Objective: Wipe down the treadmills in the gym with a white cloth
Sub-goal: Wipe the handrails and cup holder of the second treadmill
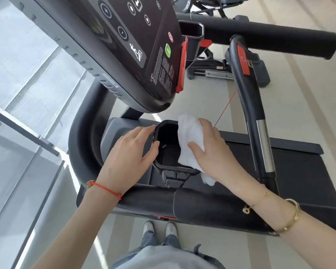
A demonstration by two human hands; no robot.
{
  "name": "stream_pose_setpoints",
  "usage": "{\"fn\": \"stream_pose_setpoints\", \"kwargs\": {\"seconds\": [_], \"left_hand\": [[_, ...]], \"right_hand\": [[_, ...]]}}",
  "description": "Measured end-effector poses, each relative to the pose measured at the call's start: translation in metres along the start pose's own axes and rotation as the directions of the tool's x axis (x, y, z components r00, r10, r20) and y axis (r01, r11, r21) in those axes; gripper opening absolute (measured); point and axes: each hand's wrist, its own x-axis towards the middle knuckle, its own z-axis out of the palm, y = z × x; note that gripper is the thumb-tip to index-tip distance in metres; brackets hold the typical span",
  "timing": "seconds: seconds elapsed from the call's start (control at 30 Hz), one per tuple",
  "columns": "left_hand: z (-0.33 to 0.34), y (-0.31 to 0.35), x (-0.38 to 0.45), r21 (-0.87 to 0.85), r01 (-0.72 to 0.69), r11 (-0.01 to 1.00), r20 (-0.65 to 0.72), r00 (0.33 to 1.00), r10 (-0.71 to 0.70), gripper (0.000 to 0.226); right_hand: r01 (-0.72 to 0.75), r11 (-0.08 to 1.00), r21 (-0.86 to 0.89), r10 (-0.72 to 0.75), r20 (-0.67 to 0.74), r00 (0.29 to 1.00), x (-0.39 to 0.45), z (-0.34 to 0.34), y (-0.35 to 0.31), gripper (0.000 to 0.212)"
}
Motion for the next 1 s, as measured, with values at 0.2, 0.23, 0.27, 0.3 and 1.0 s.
{"fn": "stream_pose_setpoints", "kwargs": {"seconds": [0.2, 0.23, 0.27, 0.3, 1.0], "left_hand": [[0.0, 0.0, -0.001, -0.014, -0.007, 1.0, -0.004, 1.0, 0.007, 0.041], [0.001, 0.0, -0.001, -0.013, -0.006, 1.0, -0.003, 1.0, 0.006, 0.041], [0.001, -0.001, -0.001, -0.01, -0.007, 1.0, -0.001, 1.0, 0.007, 0.042], [0.001, -0.002, -0.001, -0.008, -0.008, 1.0, 0.0, 1.0, 0.008, 0.042], [0.006, -0.003, 0.0, -0.015, -0.02, 1.0, -0.017, 1.0, 0.02, 0.039]], "right_hand": [[-0.062, 0.995, 0.08, 0.061, 0.014, 0.998, 0.011, -0.007, -0.009, 0.042], [-0.086, 0.987, 0.136, 0.085, 0.01, 0.996, -0.002, -0.005, -0.009, 0.048], [-0.104, 0.975, 0.199, 0.102, 0.018, 0.995, -0.015, -0.002, -0.009, 0.055], [-0.121, 0.959, 0.255, 0.116, 0.034, 0.993, -0.026, 0.0, -0.009, 0.061], [0.251, 0.956, -0.154, -0.221, 0.188, 0.957, 0.045, -0.021, -0.011, 0.038]]}}
